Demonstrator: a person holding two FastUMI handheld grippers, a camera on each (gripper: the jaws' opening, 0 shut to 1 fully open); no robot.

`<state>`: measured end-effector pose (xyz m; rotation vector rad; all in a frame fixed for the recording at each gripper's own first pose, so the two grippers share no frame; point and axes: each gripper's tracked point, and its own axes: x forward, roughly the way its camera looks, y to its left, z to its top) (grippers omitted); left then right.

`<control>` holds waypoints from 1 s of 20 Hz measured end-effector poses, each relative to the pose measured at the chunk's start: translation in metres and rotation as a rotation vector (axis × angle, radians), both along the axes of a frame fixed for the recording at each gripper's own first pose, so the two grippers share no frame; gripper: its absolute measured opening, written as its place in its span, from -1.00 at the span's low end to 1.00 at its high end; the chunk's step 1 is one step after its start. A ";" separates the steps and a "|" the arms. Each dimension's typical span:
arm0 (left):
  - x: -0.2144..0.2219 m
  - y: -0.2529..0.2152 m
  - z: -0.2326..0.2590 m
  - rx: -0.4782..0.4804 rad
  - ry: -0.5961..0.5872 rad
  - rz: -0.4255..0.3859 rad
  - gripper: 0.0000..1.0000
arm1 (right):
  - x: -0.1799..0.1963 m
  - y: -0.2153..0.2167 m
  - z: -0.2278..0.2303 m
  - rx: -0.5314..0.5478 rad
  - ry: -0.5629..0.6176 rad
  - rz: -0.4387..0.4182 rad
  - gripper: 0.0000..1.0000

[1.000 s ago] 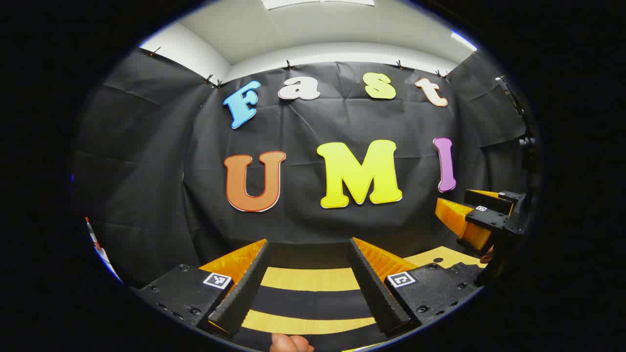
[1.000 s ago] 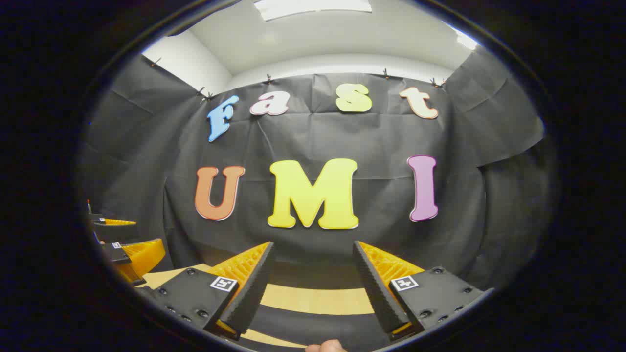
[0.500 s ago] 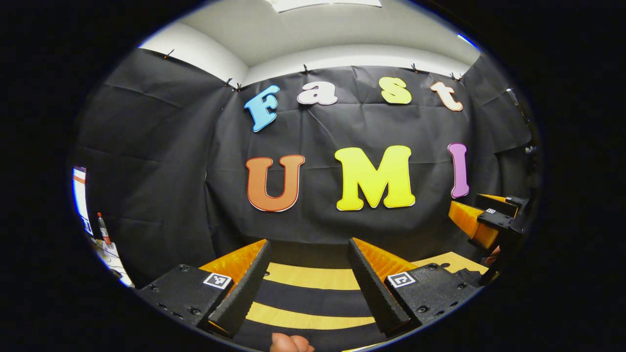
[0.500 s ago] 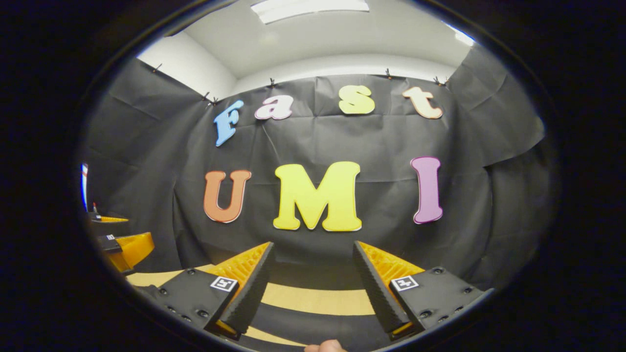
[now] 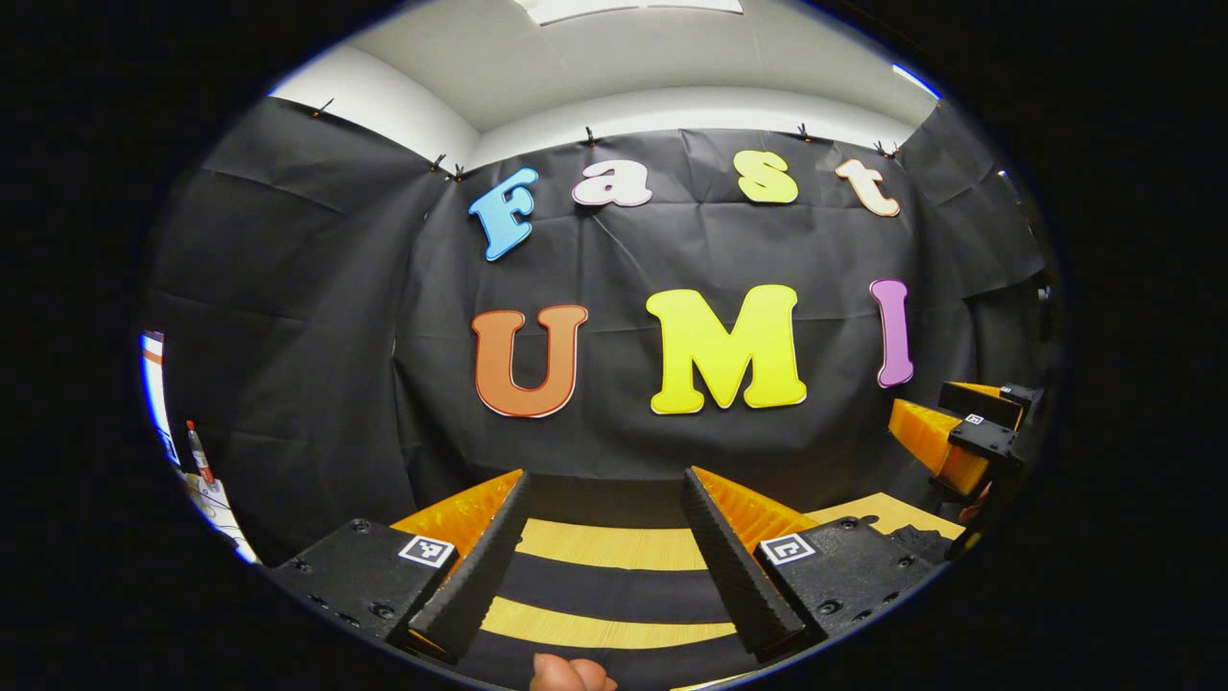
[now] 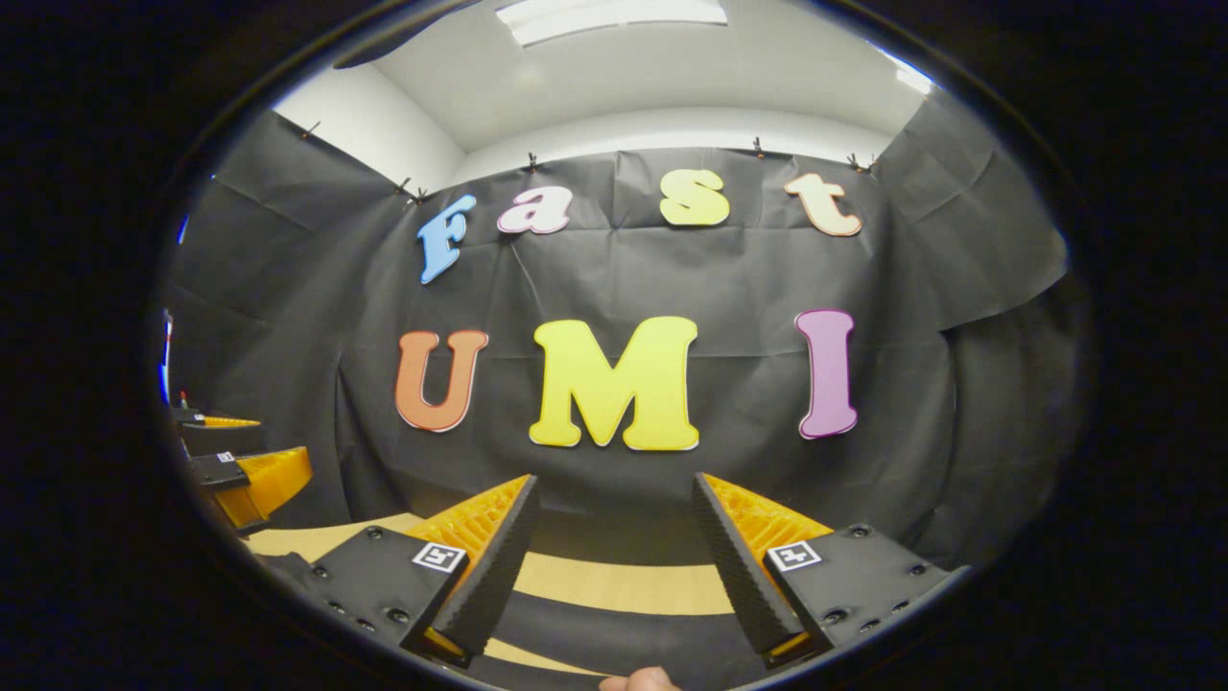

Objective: Grasp the waist and the cuffs of the jeans and fold them to make the two legs overlap; first hold the waist and fold one-third of the jeans toward the cuffs, then hold the cuffs and fold the remaining one-third in the same direction to finish folding.

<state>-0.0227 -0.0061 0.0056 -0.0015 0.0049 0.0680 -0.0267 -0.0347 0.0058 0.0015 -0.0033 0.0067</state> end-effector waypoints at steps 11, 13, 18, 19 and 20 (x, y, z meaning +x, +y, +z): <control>-0.040 0.122 -0.138 -0.505 0.453 0.228 0.99 | 0.003 -0.048 -0.059 0.084 0.240 -0.083 0.92; -0.069 0.156 -0.186 -0.683 0.597 0.345 0.97 | 0.001 -0.060 -0.070 0.074 0.275 -0.113 0.95; -0.125 0.202 -0.262 -1.089 0.845 0.624 0.98 | -0.010 -0.086 -0.099 0.071 0.375 -0.187 0.96; -0.129 0.207 -0.267 -1.120 0.864 0.661 0.98 | -0.013 -0.092 -0.105 0.071 0.406 -0.202 0.96; -0.135 0.206 -0.273 -1.158 0.893 0.691 0.98 | -0.015 -0.099 -0.111 0.072 0.434 -0.223 0.96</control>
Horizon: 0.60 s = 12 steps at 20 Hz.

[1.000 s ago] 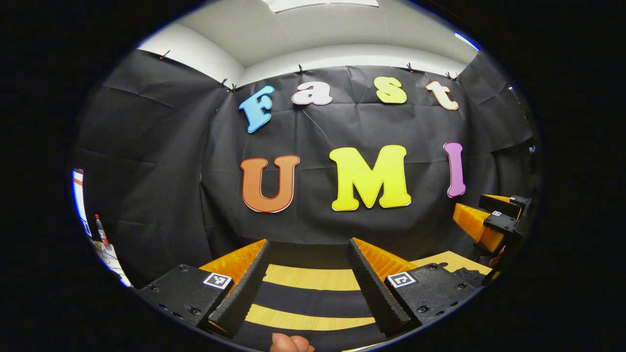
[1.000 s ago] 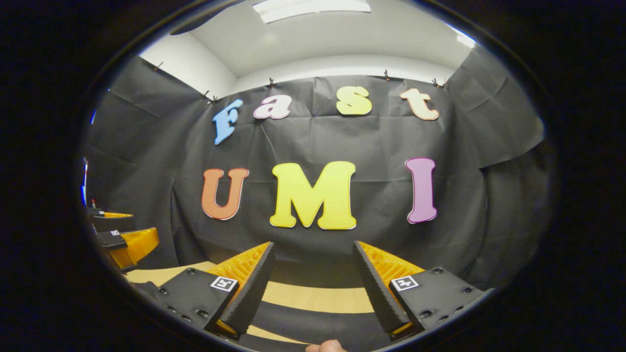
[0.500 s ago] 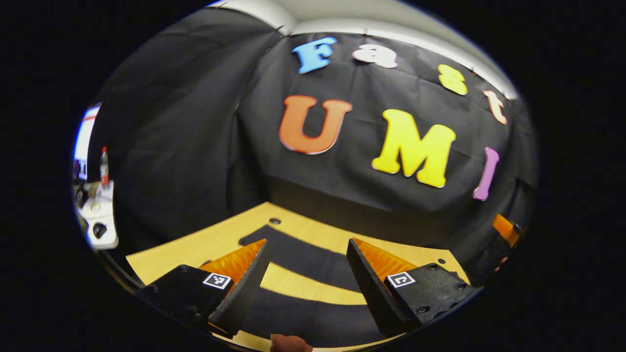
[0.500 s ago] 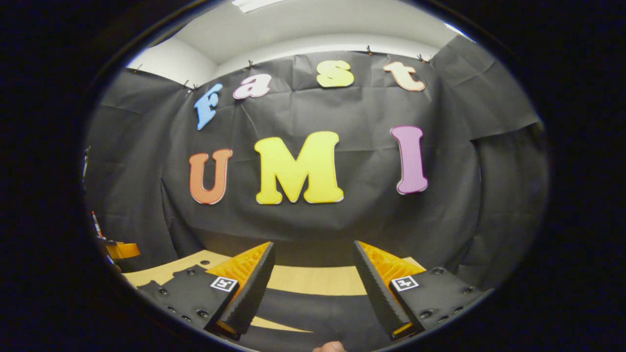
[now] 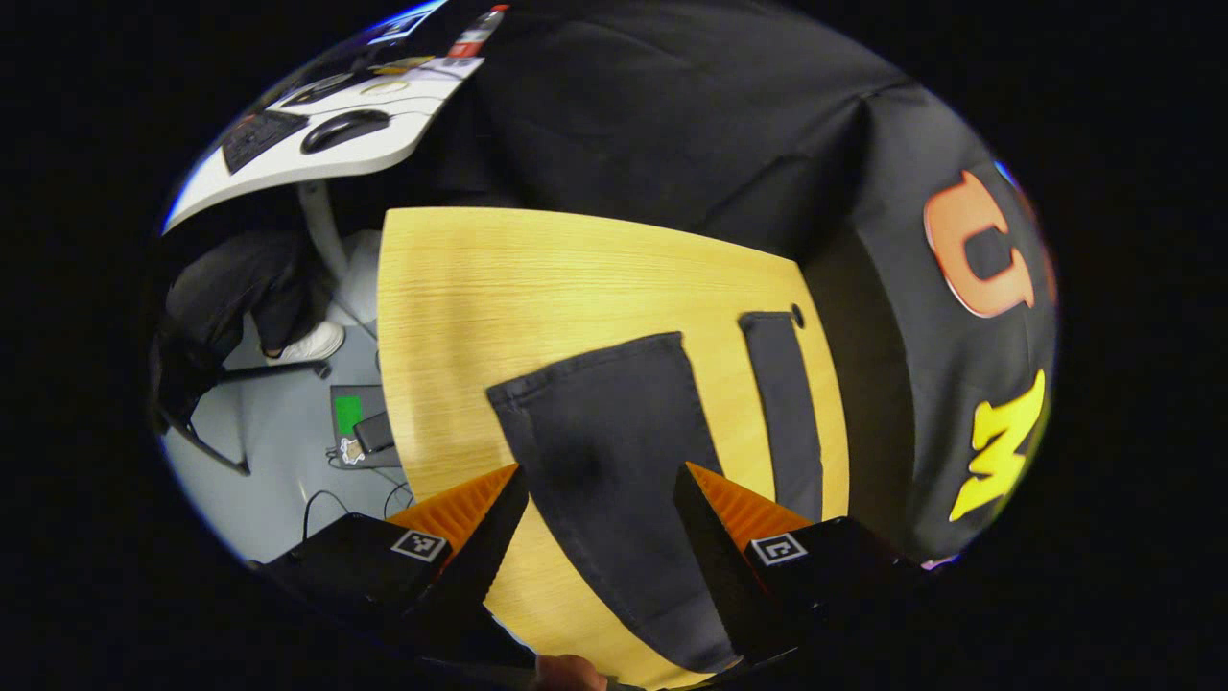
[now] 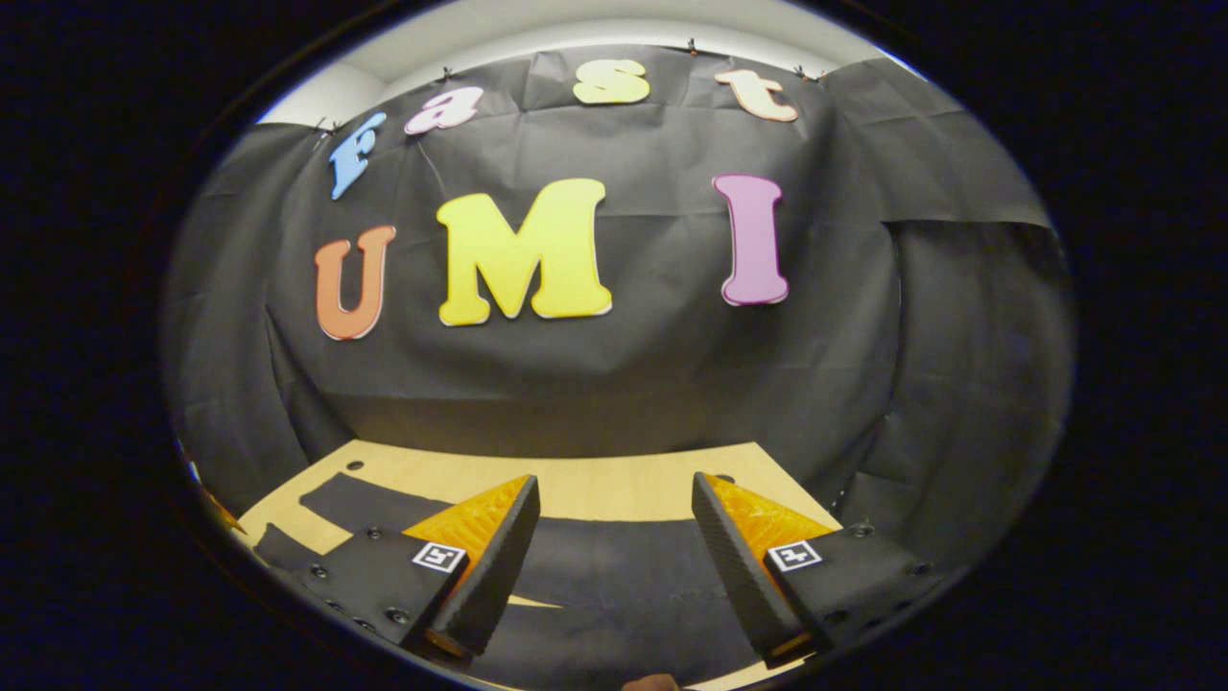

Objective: Grasp the waist and the cuffs of the jeans and fold them to make the two legs overlap; first hold the waist and fold one-third of the jeans toward the cuffs, then hold the cuffs and fold the remaining one-third in the same direction to finish folding.

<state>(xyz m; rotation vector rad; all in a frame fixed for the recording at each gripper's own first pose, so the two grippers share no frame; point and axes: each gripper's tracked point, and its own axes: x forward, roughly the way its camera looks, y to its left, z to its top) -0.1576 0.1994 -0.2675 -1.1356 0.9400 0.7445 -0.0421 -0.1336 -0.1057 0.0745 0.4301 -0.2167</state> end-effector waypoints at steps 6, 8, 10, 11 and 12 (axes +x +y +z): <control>-0.003 0.016 -0.041 -0.168 0.094 0.109 0.98 | -0.032 -0.055 -0.016 -0.017 0.112 -0.174 1.00; 0.008 0.021 -0.044 -0.192 0.084 0.133 0.98 | -0.045 -0.074 -0.016 -0.018 0.127 -0.234 0.93; 0.015 0.025 -0.047 -0.213 0.082 0.150 0.97 | -0.056 -0.088 -0.018 -0.013 0.137 -0.292 0.96; 0.020 0.027 -0.046 -0.217 0.075 0.150 0.97 | -0.061 -0.094 -0.021 -0.004 0.146 -0.319 0.93; 0.023 0.028 -0.047 -0.216 0.066 0.139 0.97 | -0.066 -0.099 -0.026 0.012 0.154 -0.343 0.93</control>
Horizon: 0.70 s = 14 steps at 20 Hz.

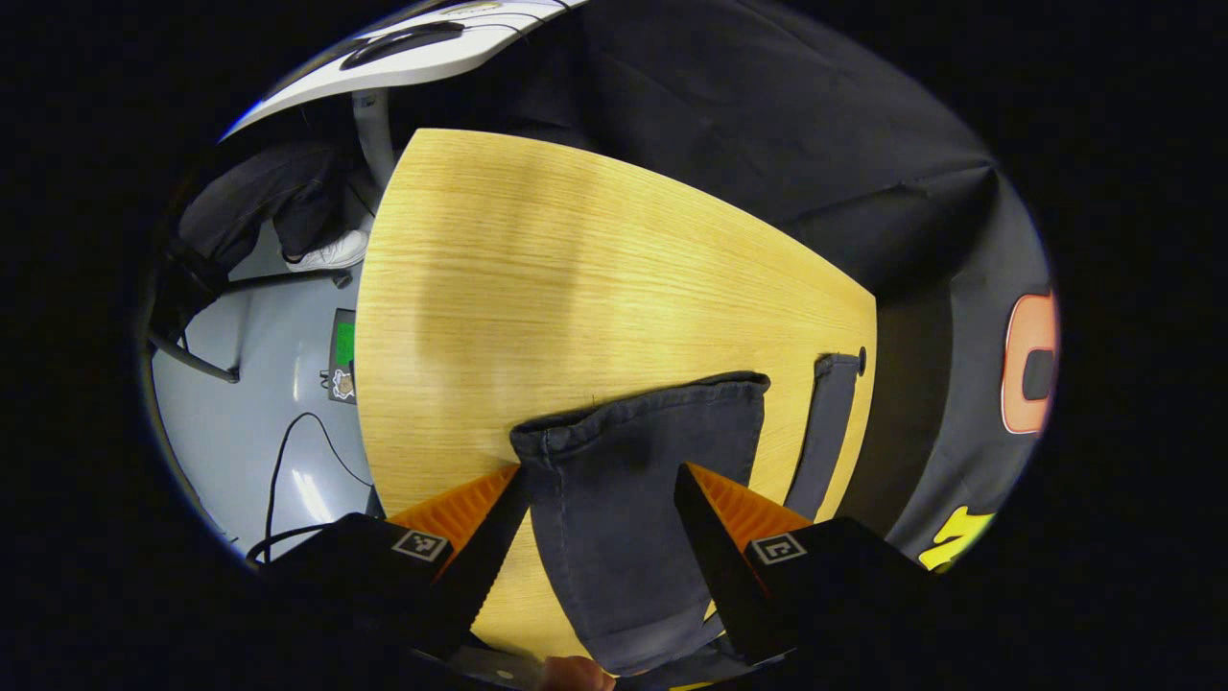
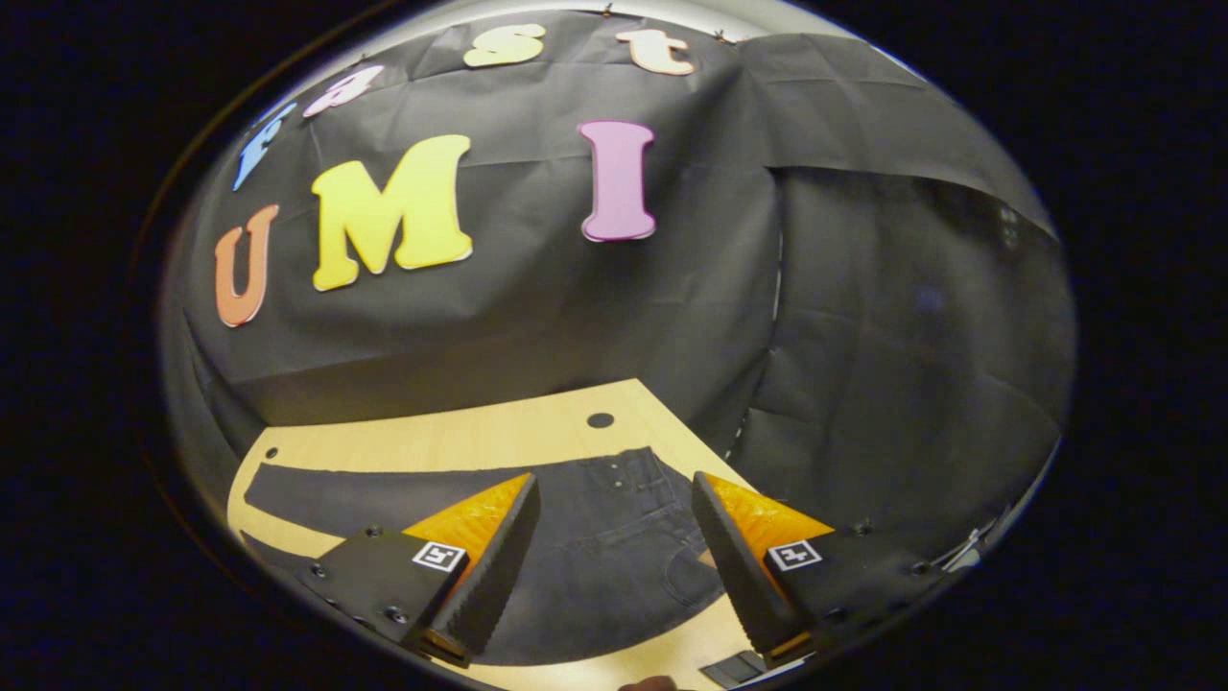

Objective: Grasp the waist and the cuffs of the jeans and fold them to make the two legs overlap; first hold the waist and fold one-third of the jeans toward the cuffs, then hold the cuffs and fold the remaining one-third in the same direction to finish folding.

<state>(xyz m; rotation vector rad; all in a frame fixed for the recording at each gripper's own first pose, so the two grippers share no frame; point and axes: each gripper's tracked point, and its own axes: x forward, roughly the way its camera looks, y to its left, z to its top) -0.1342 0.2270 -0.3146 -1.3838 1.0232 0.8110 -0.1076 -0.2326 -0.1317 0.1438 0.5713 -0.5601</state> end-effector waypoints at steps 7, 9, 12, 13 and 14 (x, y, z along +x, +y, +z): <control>0.005 -0.002 -0.010 0.012 0.020 -0.083 0.75 | -0.034 -0.029 -0.046 0.182 0.083 -0.151 0.96; -0.004 0.000 -0.013 0.032 0.040 -0.097 0.32 | -0.039 -0.043 -0.061 0.231 0.109 -0.188 1.00; -0.007 0.000 -0.011 0.005 0.040 -0.019 -0.52 | -0.049 -0.070 -0.093 0.343 0.166 -0.280 0.93; -0.005 -0.002 -0.011 -0.011 0.030 0.004 -0.63 | -0.056 -0.078 -0.107 0.398 0.206 -0.322 1.00; -0.001 -0.003 -0.013 -0.021 0.021 0.026 -0.72 | -0.064 -0.085 -0.124 0.456 0.250 -0.369 0.93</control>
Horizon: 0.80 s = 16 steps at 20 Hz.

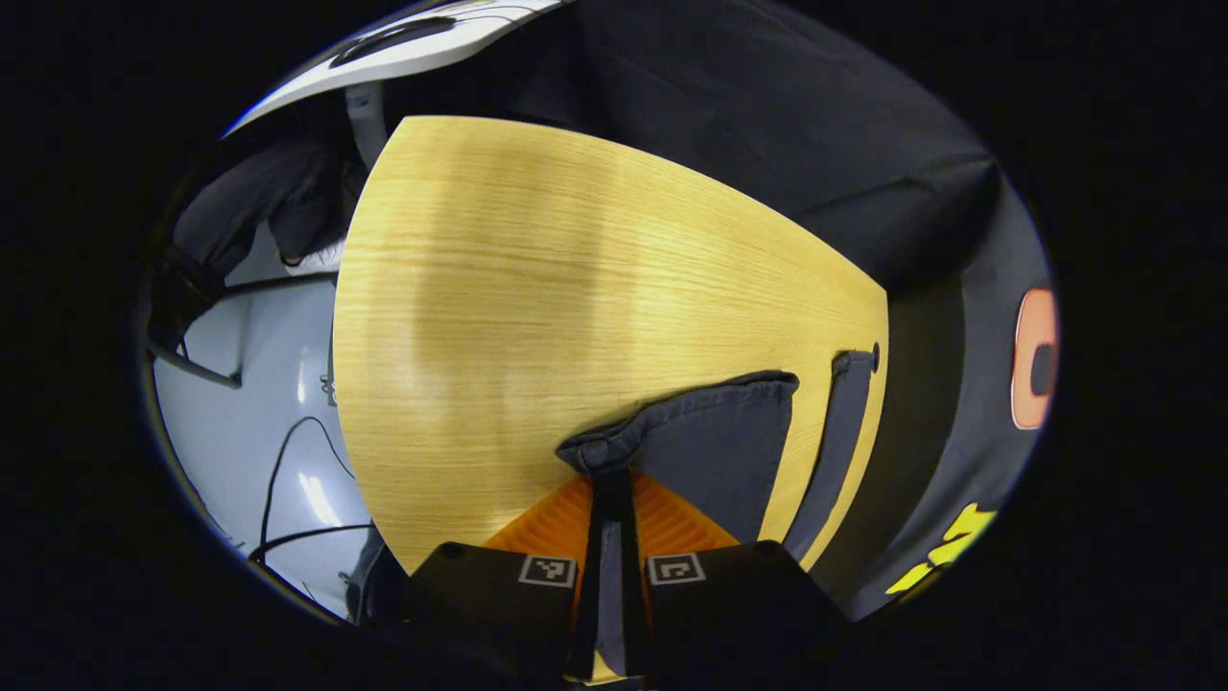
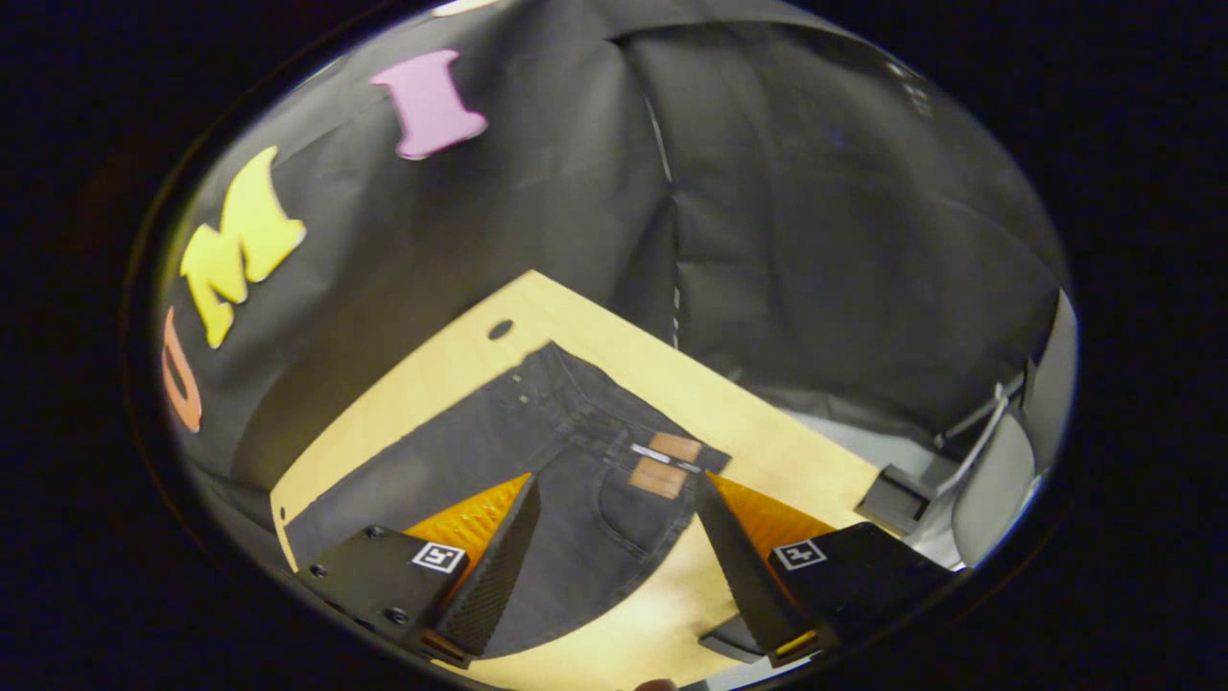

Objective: Grasp the waist and the cuffs of the jeans and fold them to make the two legs overlap; first hold the waist and fold one-third of the jeans toward the cuffs, then hold the cuffs and fold the remaining one-third in the same direction to finish folding.

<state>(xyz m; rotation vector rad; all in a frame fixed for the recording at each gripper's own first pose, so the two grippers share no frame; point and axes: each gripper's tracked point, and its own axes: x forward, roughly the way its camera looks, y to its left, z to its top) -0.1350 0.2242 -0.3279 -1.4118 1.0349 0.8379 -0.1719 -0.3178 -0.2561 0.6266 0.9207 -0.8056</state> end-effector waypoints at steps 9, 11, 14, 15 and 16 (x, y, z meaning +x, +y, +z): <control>0.000 0.002 -0.003 -0.003 0.009 0.008 -0.84 | -0.016 -0.004 -0.077 0.291 0.175 -0.152 0.95; 0.000 0.002 -0.003 -0.001 0.010 0.013 -0.84 | -0.004 -0.002 -0.082 0.276 0.185 -0.084 0.77; 0.001 0.003 -0.003 -0.001 0.005 0.025 -0.84 | -0.012 -0.004 -0.092 0.249 0.284 -0.027 -0.20; 0.002 0.002 -0.003 -0.002 0.002 0.029 -0.84 | -0.010 -0.004 -0.089 0.243 0.268 -0.030 -0.67; 0.004 0.003 -0.001 -0.003 -0.007 0.037 -0.88 | -0.009 -0.005 -0.091 0.257 0.253 -0.040 -0.65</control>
